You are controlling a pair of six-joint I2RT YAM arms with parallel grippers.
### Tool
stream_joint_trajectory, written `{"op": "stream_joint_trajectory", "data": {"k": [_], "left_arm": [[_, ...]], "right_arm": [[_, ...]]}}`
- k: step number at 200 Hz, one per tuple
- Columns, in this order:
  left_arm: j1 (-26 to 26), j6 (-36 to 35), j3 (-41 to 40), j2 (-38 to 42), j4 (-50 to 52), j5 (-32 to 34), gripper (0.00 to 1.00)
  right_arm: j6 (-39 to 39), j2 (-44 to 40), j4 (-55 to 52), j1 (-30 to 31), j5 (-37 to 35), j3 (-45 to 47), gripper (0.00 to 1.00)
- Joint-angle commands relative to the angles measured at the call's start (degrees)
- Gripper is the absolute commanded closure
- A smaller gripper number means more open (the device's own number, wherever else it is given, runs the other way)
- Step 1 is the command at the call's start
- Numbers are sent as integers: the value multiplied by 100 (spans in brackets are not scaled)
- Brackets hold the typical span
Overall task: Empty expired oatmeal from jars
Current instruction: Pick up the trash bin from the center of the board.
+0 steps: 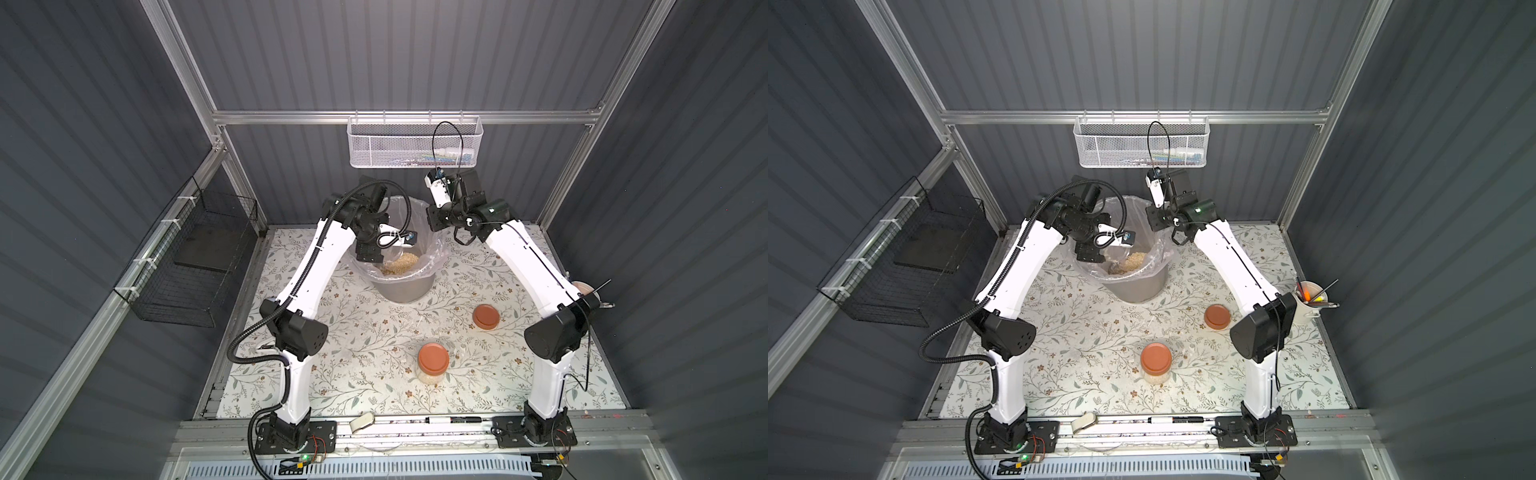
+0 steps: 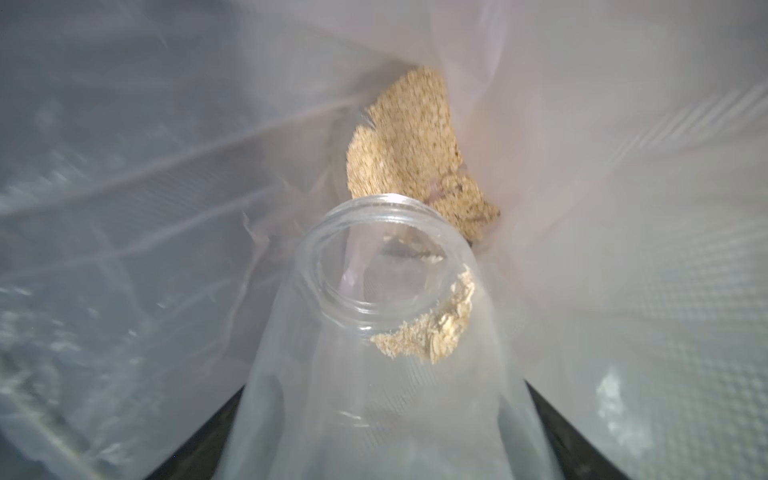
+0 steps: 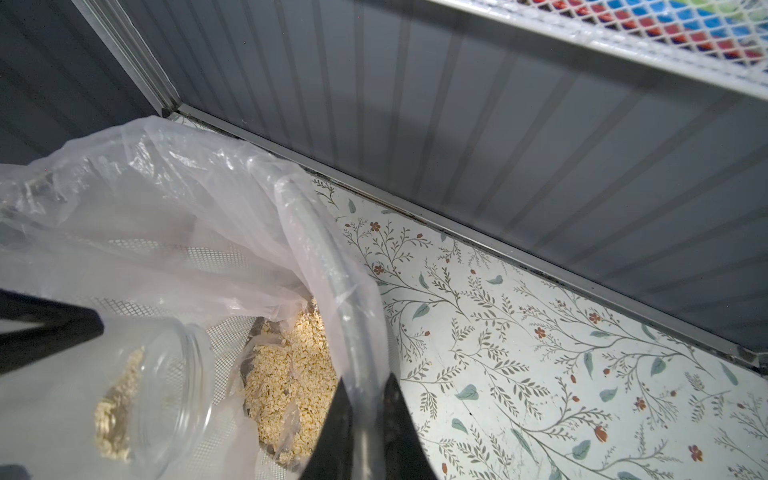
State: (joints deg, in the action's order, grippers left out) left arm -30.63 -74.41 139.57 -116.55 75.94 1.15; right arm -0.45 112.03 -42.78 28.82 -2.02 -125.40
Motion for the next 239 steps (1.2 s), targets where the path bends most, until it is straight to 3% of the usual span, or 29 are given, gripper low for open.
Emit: {"op": "stream_joint_trajectory", "data": {"k": [1,11,16,28,35,51,61,78,98,113,126,139,145,156,165,169,178,186,191,199,205,211,226,239], "left_arm": [[-232,-315,-78,310,-229,334,100],[-36,-57,906,-25,338,-491,100],[28,129,964,-63,264,-688,100],[-193,-177,255,16,21,72,100],[-216,-209,168,-1,34,149,100],[366,147,917,-22,345,-1224,100],[829,533,757,229,-13,-1860,100],[808,686,-308,607,-851,-906,100],[455,538,1078,-306,650,-666,100],[431,794,367,47,-165,-775,100],[324,529,-66,202,-408,-704,100],[602,882,396,168,-352,-1647,100],[642,1156,281,213,-674,-1778,100],[225,620,54,122,-556,-1074,100],[59,374,510,-179,-71,-707,100],[154,489,876,-298,187,-888,100],[618,823,1556,-388,431,-2044,100],[1008,1216,1233,-112,-15,-2786,100],[1073,1343,572,199,-548,-2640,100],[1007,1259,-613,688,-1413,-1615,100],[987,1119,-1057,864,-1662,-1145,100],[1082,1109,-987,840,-1435,-1119,100],[1309,1425,-274,581,-728,-1852,100],[903,1277,-448,496,-801,-1413,100]], "right_arm": [[1,-181,361,23,32,1,97],[2,-197,398,25,27,27,97],[14,-198,415,23,26,41,97],[45,-186,432,19,60,37,97],[54,-176,413,19,92,21,97],[24,-214,418,21,56,85,97],[-6,-233,446,19,5,151,97],[5,-219,459,12,38,124,97],[36,-77,393,17,101,-80,97],[45,-6,289,17,104,-208,97],[45,-43,300,17,87,-168,97],[6,-83,284,11,23,-134,97],[-15,-106,290,17,-6,-117,97],[-41,-102,289,11,-24,-124,97],[-41,-86,274,10,-24,-154,97],[-39,-92,267,10,-20,-151,97],[-34,-108,288,10,-29,-105,97],[-42,-119,309,8,-31,-58,97],[-39,-120,306,7,-36,-46,97],[-43,-120,307,9,-27,-46,97],[-42,-120,315,9,-21,-52,97],[-50,-128,322,8,-17,-52,97],[-63,-129,332,3,-26,-61,97],[-41,-96,313,8,24,-129,97]]}}
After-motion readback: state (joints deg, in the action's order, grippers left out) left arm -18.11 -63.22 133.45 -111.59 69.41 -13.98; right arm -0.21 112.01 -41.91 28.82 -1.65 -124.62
